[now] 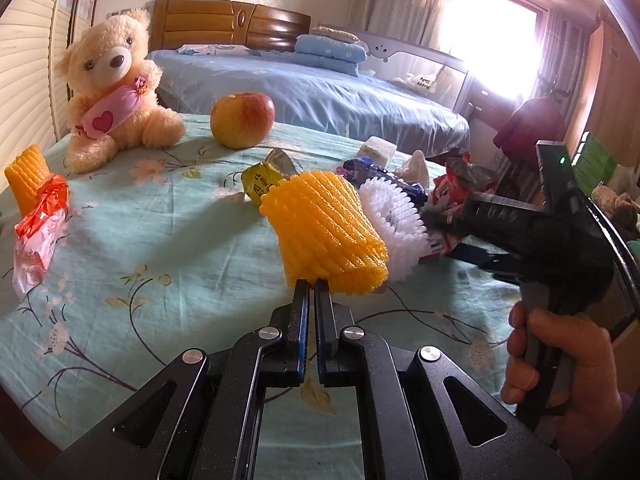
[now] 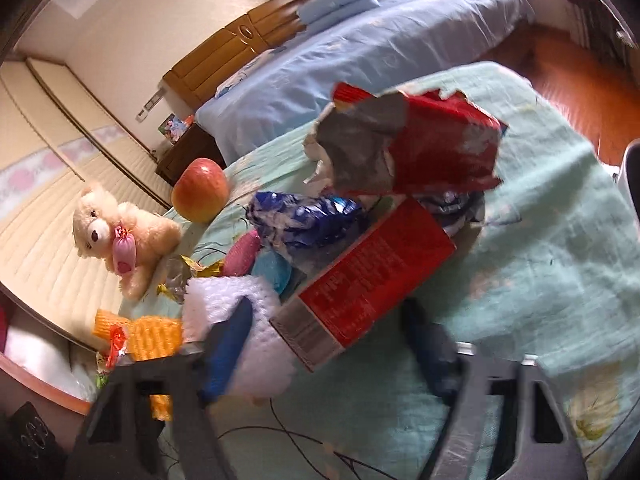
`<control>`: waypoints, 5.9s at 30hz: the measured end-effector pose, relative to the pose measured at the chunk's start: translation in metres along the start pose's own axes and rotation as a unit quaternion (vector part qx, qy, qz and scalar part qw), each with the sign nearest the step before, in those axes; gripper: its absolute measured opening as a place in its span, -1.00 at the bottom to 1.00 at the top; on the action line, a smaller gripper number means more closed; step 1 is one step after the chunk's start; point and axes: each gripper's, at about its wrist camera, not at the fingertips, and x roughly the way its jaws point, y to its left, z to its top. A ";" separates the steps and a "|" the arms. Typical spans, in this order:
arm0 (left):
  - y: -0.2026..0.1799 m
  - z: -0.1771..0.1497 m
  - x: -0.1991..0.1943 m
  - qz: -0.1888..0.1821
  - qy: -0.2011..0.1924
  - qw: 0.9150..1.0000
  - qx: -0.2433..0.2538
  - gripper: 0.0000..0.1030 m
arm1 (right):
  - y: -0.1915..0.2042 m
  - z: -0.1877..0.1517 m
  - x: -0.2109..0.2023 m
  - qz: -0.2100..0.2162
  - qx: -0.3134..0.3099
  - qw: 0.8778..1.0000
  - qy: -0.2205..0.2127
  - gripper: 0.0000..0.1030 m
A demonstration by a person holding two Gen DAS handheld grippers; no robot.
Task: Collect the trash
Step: 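Grasp the red milk carton with the right gripper while the left grasps the yellow foam net, then carry both items over the bin and open both grippers to drop them, then move both open grippers back over the trash on the bed, then grasp the red snack bag with the right gripper while the left grasps the white foam net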
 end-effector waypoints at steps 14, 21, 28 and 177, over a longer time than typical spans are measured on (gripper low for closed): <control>-0.050 -0.001 -0.023 -0.048 -0.021 0.998 0.033 -0.95 | -0.027 -0.027 -0.066 0.027 -0.036 0.999 -0.019 -0.13; -0.090 -0.007 -0.021 -0.087 -0.009 0.994 0.059 -0.95 | -0.057 -0.033 -0.097 0.011 -0.032 0.999 -0.036 -0.13; -0.126 -0.013 -0.006 -0.112 0.013 0.990 0.083 -0.95 | -0.088 -0.034 -0.121 -0.013 -0.030 0.998 -0.049 -0.13; -0.058 0.009 0.043 -0.024 0.048 0.999 -0.011 -0.39 | -0.034 -0.009 -0.058 0.008 -0.076 0.996 -0.047 -0.92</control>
